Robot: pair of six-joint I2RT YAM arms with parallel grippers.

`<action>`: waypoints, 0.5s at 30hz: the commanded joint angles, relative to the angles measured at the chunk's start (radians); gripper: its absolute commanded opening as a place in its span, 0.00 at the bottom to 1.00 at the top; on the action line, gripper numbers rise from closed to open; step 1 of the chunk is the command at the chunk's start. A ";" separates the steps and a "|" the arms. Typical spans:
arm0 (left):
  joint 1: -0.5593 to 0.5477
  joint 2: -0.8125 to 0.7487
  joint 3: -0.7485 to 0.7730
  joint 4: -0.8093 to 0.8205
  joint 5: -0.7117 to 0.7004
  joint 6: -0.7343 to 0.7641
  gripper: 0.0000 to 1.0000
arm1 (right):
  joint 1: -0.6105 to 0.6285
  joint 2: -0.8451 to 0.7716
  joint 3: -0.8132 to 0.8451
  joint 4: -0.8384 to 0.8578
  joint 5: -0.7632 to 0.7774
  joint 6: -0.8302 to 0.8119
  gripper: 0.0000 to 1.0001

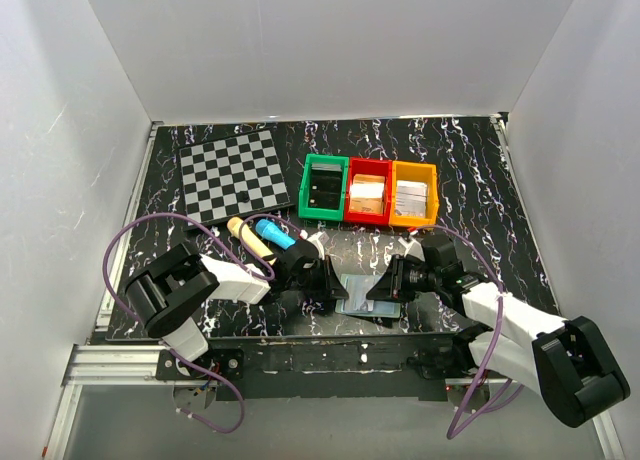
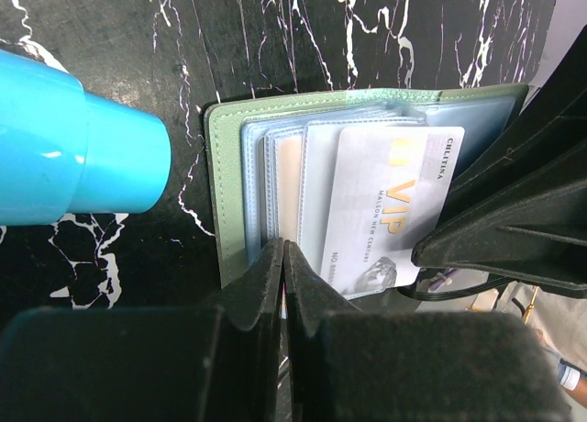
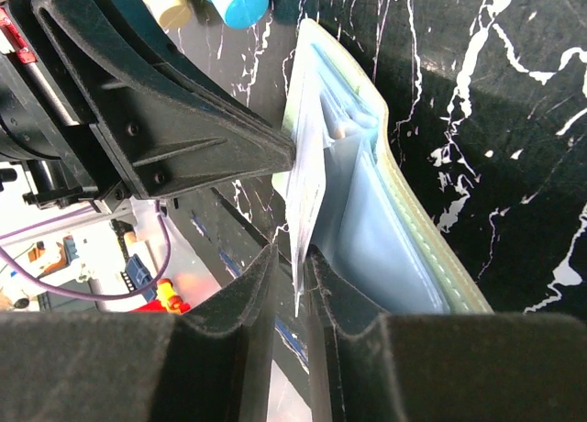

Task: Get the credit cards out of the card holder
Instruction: Remove the credit card from the card holder.

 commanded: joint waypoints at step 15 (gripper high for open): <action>0.008 0.015 -0.029 -0.052 -0.022 0.006 0.00 | -0.028 -0.054 0.041 -0.028 0.005 -0.025 0.23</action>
